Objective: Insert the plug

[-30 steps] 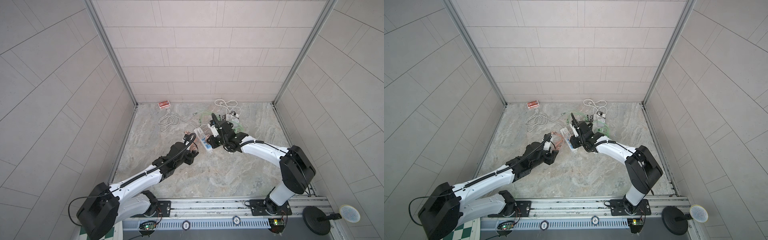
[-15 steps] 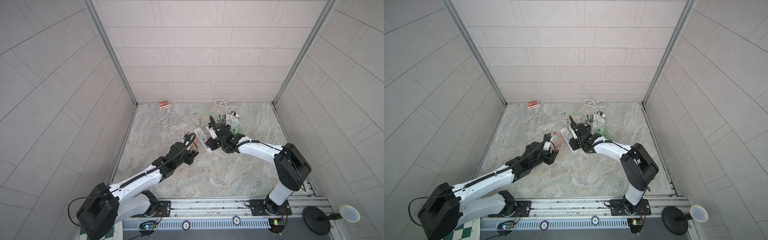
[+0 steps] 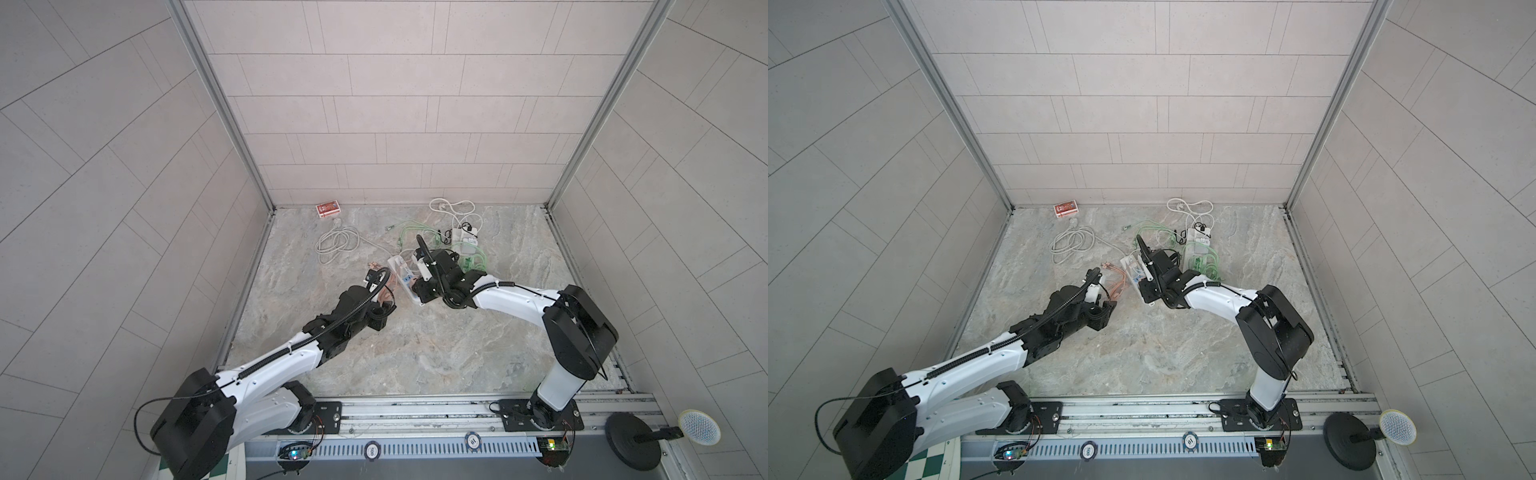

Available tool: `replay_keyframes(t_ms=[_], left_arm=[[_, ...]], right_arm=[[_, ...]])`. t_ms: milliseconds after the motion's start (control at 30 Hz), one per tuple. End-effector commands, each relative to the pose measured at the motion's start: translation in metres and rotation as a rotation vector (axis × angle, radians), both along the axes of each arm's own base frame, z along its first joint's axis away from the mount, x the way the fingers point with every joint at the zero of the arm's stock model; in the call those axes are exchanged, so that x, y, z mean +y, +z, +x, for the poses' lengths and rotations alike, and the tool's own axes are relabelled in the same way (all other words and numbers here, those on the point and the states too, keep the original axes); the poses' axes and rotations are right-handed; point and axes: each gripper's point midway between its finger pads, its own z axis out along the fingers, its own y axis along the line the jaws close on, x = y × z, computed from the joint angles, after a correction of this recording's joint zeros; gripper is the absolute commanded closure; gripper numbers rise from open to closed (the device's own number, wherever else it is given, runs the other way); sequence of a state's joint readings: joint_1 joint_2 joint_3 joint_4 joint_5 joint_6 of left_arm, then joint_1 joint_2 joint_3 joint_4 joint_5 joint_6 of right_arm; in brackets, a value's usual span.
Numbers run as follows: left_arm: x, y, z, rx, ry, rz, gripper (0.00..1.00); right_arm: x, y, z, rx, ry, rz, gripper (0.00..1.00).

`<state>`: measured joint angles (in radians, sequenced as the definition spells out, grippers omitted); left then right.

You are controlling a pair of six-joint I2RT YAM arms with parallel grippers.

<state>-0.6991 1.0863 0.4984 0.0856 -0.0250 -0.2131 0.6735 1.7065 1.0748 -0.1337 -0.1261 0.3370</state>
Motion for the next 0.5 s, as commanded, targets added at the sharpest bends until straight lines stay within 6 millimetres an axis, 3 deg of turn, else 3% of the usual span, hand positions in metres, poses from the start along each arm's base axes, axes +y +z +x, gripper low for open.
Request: replay_keyframes(t_ms=[0,233,467], left_arm=[[0.001,0.002,-0.001,-0.014,0.005,-0.012,0.39],[0.002,0.002,-0.002,-0.016,0.007,-0.012,0.39],[0.004,0.006,-0.002,-0.03,0.015,-0.017,0.39]], right_arm=[[-0.005,-0.007,-0.001,-0.006,-0.016,-0.027,1.0],[-0.007,-0.015,-0.002,0.001,-0.02,-0.053,1.0],[-0.007,-0.023,-0.016,0.011,0.001,-0.097,1.0]])
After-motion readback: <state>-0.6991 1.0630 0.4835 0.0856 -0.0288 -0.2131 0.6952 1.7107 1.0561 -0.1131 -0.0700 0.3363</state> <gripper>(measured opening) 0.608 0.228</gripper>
